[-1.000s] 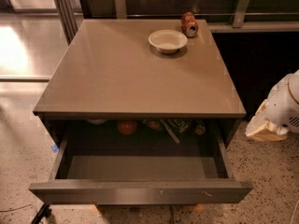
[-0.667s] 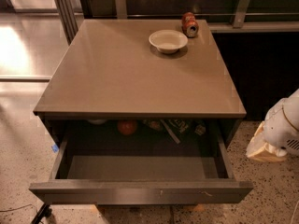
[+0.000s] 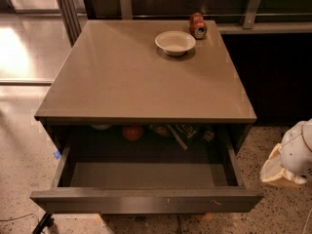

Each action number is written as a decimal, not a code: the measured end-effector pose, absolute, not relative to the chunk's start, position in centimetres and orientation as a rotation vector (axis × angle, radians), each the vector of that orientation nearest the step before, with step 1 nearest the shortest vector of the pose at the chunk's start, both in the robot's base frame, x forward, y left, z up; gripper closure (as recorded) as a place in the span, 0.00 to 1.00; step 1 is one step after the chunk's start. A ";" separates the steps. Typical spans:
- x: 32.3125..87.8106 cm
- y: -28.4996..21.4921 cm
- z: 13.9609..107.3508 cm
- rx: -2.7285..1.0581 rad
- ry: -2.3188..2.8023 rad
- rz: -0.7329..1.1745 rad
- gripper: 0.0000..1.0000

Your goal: Close top drawer

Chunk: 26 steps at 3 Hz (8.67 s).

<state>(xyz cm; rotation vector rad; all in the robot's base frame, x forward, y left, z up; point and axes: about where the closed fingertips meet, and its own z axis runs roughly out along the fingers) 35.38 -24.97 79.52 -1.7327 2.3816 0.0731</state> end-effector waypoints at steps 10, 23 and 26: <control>23.2 -10.9 65.3 -2.068 2.081 0.329 1.00; 32.1 -6.1 66.4 -1.771 2.063 0.005 1.00; 38.3 -5.1 64.6 -1.679 2.119 -0.051 1.00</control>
Offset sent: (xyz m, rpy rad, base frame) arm -0.1031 -0.0047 -0.0656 0.0466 0.0767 0.1450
